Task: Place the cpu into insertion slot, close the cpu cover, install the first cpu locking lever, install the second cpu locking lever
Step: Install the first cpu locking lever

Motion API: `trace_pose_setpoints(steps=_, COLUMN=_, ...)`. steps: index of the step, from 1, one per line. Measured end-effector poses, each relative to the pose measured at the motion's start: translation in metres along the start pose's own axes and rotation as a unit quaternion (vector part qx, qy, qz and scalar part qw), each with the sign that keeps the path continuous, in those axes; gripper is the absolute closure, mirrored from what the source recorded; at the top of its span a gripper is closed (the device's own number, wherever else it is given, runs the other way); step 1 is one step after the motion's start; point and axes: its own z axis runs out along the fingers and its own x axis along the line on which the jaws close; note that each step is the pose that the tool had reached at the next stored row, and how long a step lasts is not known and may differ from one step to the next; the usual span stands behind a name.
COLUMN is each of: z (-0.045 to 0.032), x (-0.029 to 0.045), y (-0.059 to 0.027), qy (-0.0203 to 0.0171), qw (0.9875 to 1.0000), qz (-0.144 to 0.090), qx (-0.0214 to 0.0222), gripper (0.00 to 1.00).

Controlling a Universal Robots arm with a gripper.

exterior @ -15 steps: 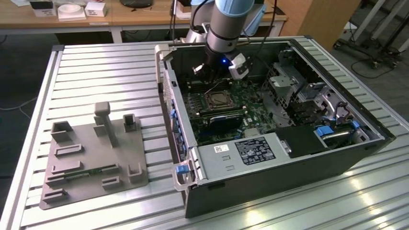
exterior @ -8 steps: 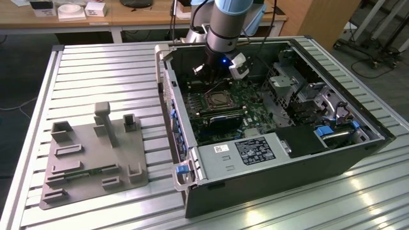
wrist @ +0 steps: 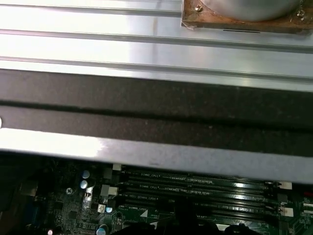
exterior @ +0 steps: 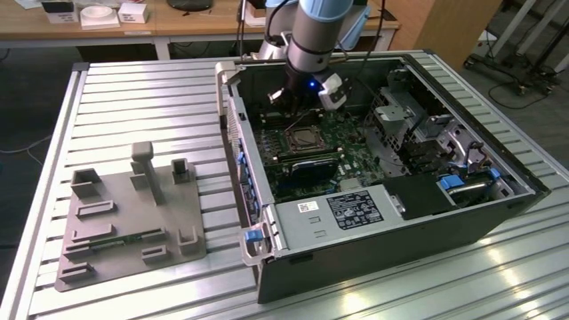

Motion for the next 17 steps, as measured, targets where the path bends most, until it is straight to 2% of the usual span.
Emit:
trace_pose_setpoints(steps=10, z=-0.0095, x=-0.0002, y=0.0020, qy=0.0000, qw=1.0000, qz=0.000, qx=-0.0009, gripper=0.89)
trace_pose_setpoints(steps=14, z=-0.0083, x=-0.0002, y=0.0018, qy=-0.0007, qw=1.0000, qz=0.000, qx=-0.0075, gripper=0.89)
trace_pose_setpoints(steps=17, z=-0.0070, x=0.0000, y=0.0015, qy=-0.0007, qw=1.0000, qz=0.000, qx=-0.0083, gripper=0.89)
